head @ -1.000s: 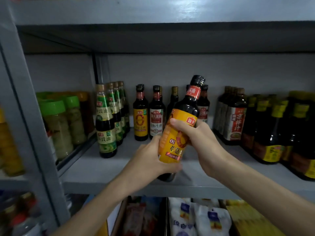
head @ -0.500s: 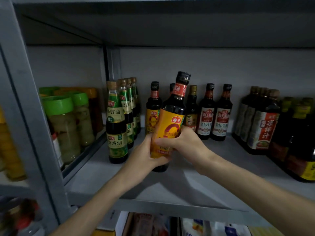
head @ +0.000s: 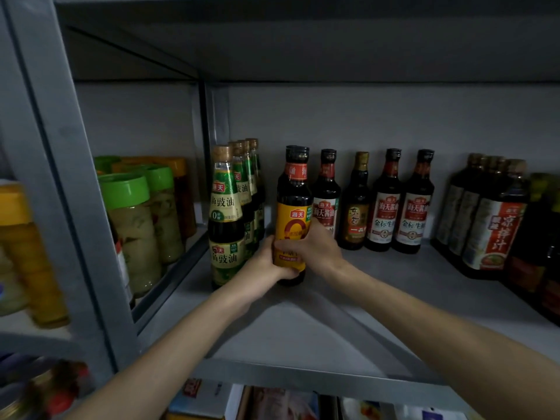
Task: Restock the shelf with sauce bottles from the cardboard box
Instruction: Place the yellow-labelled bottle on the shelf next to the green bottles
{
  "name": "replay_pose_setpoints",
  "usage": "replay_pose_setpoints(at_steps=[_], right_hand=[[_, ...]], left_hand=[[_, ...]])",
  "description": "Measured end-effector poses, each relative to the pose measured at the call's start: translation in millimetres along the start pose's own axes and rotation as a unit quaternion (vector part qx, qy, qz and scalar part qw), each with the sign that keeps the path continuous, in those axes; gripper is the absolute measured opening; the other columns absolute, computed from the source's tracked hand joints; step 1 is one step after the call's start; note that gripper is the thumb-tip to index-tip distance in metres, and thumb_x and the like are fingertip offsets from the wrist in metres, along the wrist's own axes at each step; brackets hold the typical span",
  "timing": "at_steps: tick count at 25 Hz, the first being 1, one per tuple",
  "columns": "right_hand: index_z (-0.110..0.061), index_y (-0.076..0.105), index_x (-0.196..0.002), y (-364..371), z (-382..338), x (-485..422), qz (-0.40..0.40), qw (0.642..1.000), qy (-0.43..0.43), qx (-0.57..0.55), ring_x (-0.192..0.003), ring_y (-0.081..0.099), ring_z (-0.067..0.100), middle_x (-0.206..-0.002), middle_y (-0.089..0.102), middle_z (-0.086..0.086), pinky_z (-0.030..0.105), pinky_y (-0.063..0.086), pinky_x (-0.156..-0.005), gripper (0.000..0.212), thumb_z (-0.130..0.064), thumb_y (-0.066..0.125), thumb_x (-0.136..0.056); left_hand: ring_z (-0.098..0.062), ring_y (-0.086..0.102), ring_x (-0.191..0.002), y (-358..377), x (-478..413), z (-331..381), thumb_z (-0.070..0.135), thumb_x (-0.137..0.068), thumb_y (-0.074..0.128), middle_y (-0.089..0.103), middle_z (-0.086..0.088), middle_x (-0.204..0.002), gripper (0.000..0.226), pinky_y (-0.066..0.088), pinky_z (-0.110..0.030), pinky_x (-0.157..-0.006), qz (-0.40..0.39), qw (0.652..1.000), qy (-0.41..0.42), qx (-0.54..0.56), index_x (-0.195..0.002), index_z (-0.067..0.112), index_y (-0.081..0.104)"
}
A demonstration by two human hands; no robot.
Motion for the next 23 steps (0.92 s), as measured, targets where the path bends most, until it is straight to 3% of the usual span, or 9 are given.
replay_pose_setpoints(at_steps=[4,8,11,16,20,23], right_hand=[[-0.021,0.059,-0.115,11.8,9.6,-22.1,0.015,1.000,-0.009,0.019,-0.093,0.070,0.016,-0.101,0.072,-0.004,0.045,0.059,-0.085,0.085,-0.069,0.072,-0.046],[-0.020,0.057,-0.117,19.8,18.8,-28.8,0.013,0.999,-0.008,0.043,-0.096,0.069,0.017,-0.105,0.071,-0.003,0.045,0.058,-0.085,0.090,-0.071,0.068,-0.044],[-0.018,0.054,-0.120,18.5,24.2,-29.2,0.017,0.999,0.002,0.035,-0.100,0.068,0.019,-0.109,0.070,-0.001,0.047,0.057,-0.088,0.093,-0.070,0.068,-0.044],[-0.014,0.053,-0.124,14.5,26.1,-32.4,0.019,0.999,-0.002,0.037,-0.104,0.067,0.021,-0.113,0.069,0.002,0.044,0.056,-0.091,0.073,-0.044,0.085,-0.067],[-0.011,0.052,-0.132,12.0,31.0,-36.2,-0.024,1.000,-0.003,0.015,-0.113,0.065,0.021,-0.121,0.068,0.005,0.037,0.053,-0.096,0.071,-0.025,0.087,-0.072],[-0.008,0.050,-0.133,11.1,29.8,-32.8,-0.013,1.000,-0.011,0.014,-0.114,0.063,0.022,-0.124,0.066,0.007,0.034,0.052,-0.095,0.068,-0.019,0.085,-0.075]], left_hand=[[-0.009,0.046,-0.123,-6.6,-6.5,-5.0,0.000,-0.085,0.069,0.049,0.012,-0.125,0.082,0.036,-0.027,-0.104,0.009,1.000,-0.013,0.013,-0.150,0.026,0.025],[-0.015,0.039,-0.135,-8.7,-14.2,-12.6,-0.007,-0.087,0.061,0.042,-0.001,-0.150,0.086,0.033,-0.033,-0.111,0.012,0.999,-0.044,-0.004,-0.155,0.024,0.019],[-0.022,0.033,-0.143,-7.0,-21.2,-18.3,-0.008,-0.087,0.059,0.034,-0.004,-0.157,0.087,0.030,-0.040,-0.117,0.013,0.998,-0.056,-0.020,-0.156,0.024,0.017],[-0.024,0.035,-0.141,-5.1,-27.9,-17.0,-0.008,-0.084,0.063,0.038,-0.003,-0.155,0.088,0.033,-0.044,-0.116,0.018,0.998,-0.056,-0.022,-0.154,0.024,0.021],[-0.022,0.037,-0.139,-4.8,-27.8,-14.4,-0.011,-0.080,0.064,0.039,-0.003,-0.153,0.097,0.034,-0.044,-0.116,0.020,0.999,-0.044,-0.015,-0.155,0.028,0.016],[-0.022,0.036,-0.139,-4.2,-30.9,-10.2,-0.013,-0.081,0.060,0.040,-0.003,-0.151,0.096,0.033,-0.041,-0.115,0.015,0.999,-0.043,-0.018,-0.155,0.029,0.014]])
Point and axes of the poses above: each hand's wrist, its own x-axis away from the middle knuckle, its own y-axis out of the palm, z = x × y, the point moved 7 cm from there along -x, towards the middle knuckle
